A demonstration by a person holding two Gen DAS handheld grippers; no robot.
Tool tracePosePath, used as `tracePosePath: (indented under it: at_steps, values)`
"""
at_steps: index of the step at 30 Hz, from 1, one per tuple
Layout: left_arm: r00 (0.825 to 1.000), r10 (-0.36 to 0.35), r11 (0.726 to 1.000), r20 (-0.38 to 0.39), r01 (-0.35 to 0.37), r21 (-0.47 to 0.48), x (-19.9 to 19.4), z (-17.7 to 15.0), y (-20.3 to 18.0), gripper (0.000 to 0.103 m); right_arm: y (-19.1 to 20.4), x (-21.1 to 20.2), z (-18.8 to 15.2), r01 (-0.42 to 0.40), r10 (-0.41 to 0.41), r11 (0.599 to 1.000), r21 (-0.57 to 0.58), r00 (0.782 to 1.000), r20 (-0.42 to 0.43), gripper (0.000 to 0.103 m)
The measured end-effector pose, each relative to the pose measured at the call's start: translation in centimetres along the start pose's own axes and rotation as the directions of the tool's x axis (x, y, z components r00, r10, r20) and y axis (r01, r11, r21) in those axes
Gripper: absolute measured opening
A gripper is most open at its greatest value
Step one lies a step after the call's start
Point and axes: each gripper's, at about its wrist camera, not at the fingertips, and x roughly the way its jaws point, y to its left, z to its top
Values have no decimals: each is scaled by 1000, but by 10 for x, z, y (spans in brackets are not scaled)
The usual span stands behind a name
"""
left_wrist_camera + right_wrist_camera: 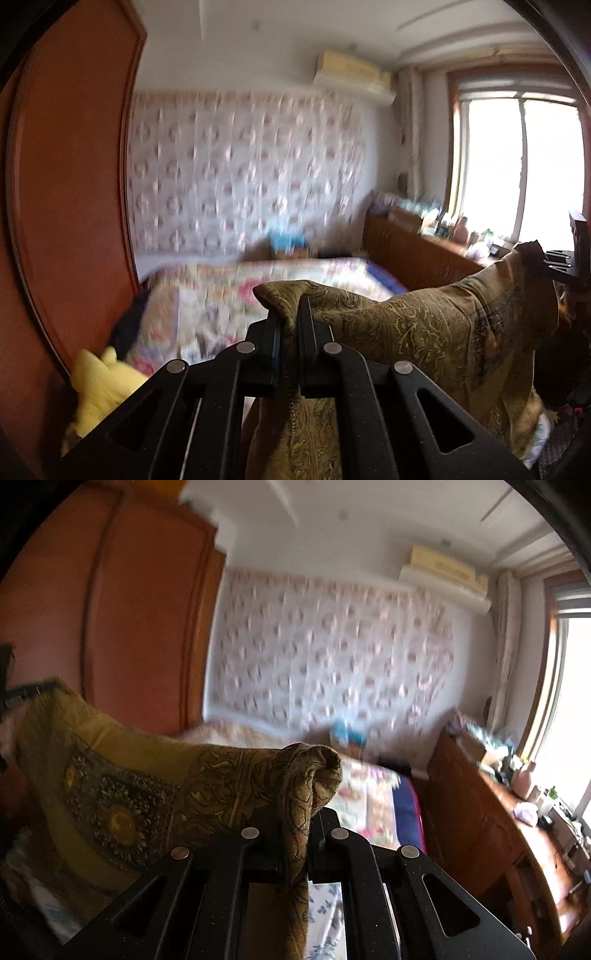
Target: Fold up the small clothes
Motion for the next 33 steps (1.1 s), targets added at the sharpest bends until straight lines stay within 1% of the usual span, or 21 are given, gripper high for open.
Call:
tracePosePath:
  at_steps: [2,6,7,10,11,13,14,15,16,17,18,19,20,21,22,24,25,26,28,29,33]
  values:
    - [998,15,1000,-54,-15,-2,41,-13,6,8,6,46,-4,-5,7,1000,21,997,-80,8]
    - [991,41,999,-128,-43,-13,93,-27,12,8,19,110,0,-16,21,999,34,985,-174,8]
    - [990,43,999,-137,-45,-12,98,-29,12,8,22,123,0,-20,27,999,38,981,-192,8]
    - [983,53,998,-173,-55,-5,121,-38,16,8,23,150,12,-32,43,998,52,973,-225,8]
    - [982,57,998,-182,-58,-2,122,-42,14,8,13,150,17,-36,49,998,58,972,-231,8]
    - [976,64,998,-207,-63,9,133,-46,15,8,7,163,18,-47,63,996,70,968,-244,8]
    - [974,66,998,-218,-64,15,136,-49,15,8,-10,169,17,-51,70,995,80,965,-252,8]
    - [972,61,998,-227,-58,20,139,-52,15,9,-11,175,17,-53,76,994,92,961,-265,8]
    - [970,55,998,-235,-51,20,140,-53,15,12,-22,185,8,-55,83,993,108,957,-278,8]
    - [968,52,999,-244,-48,19,140,-56,16,14,-33,179,-12,-49,83,991,122,954,-289,9]
    - [968,54,999,-246,-51,18,137,-58,16,19,-35,181,-17,-34,74,990,134,950,-302,18]
    - [968,54,999,-244,-52,17,135,-60,19,27,-36,183,-19,-16,61,989,145,947,-314,22]
    - [970,51,999,-240,-49,13,129,-63,20,32,-37,183,-23,-12,65,986,164,944,-322,29]
    - [970,42,999,-238,-42,8,124,-67,22,44,-37,180,-25,-22,82,983,183,943,-322,33]
    - [970,37,999,-239,-36,6,122,-69,24,46,-37,178,-26,-31,92,981,190,943,-319,36]
    - [966,18,1000,-257,-17,6,111,-78,26,46,-36,172,-32,-46,103,980,192,948,-300,47]
    - [964,15,1000,-267,-14,5,111,-83,28,46,-35,165,-35,-56,114,979,198,948,-298,49]
    - [958,14,1000,-285,-13,6,105,-90,29,46,-34,167,-41,-61,120,978,199,946,-302,52]
    - [948,23,1000,-316,-23,4,99,-101,32,47,-34,153,-51,-56,116,979,194,942,-316,53]
    - [946,25,1000,-324,-25,2,96,-105,33,48,-34,154,-56,-54,116,979,198,941,-318,53]
    - [936,10,999,-353,-23,-34,83,-124,37,49,-38,121,-74,-60,137,969,238,936,-323,53]
